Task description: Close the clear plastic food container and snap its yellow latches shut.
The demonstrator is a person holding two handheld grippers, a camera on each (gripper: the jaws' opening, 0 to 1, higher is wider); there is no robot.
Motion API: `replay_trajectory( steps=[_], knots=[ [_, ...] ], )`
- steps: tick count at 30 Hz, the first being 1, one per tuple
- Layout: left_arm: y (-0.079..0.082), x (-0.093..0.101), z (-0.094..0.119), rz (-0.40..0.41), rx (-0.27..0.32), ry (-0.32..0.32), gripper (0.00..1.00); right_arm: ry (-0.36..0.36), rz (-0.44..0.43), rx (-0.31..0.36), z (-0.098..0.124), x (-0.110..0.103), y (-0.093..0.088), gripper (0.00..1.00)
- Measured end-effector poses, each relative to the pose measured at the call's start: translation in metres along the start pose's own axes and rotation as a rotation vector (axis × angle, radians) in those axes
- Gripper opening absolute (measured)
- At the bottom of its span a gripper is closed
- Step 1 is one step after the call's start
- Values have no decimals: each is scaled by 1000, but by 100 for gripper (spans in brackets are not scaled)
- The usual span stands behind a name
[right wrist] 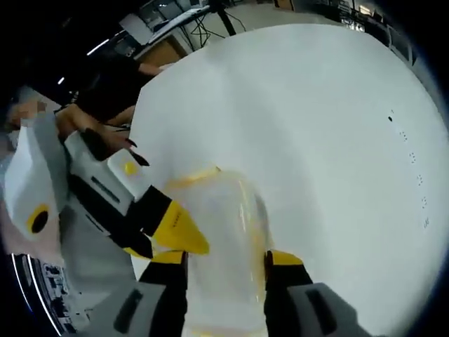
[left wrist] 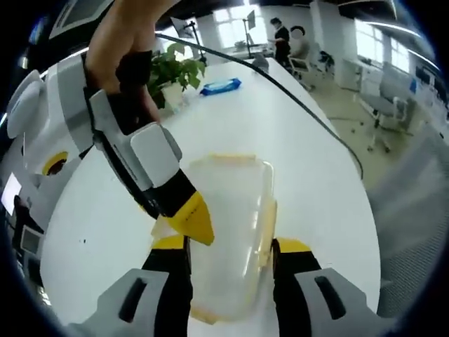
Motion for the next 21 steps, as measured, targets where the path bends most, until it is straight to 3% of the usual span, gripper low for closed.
replay_trajectory(
  steps=[4,7,8,13,21],
  knots=[
    [-2,9,-4,-56,4,83,41,-26,-2,53,1,-3,-6,42],
    [-5,9,-3,-60,30,93,39,-39,-7,75,0,-6,-7,44],
    [-8,7,-4,-97,9,151,39,-39,9,70,-1,-8,-7,44],
    [-7,10,-6,-76,20,115,40,-68,-7,108,1,-10,-10,46],
    [-5,11,-5,-86,18,114,41,-97,-18,153,0,-14,-14,49]
  ],
)
Point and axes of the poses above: the point that each gripper's makers call its tool centre point, and the gripper's own axes: z roughly backward along the fingers, x roughly to its right, y roughly out of its top, the point moved 10 cm from there along z, roughly backward along the fingers, and after that the axes turned 5 degrees about -z, right-handed, at the moved point
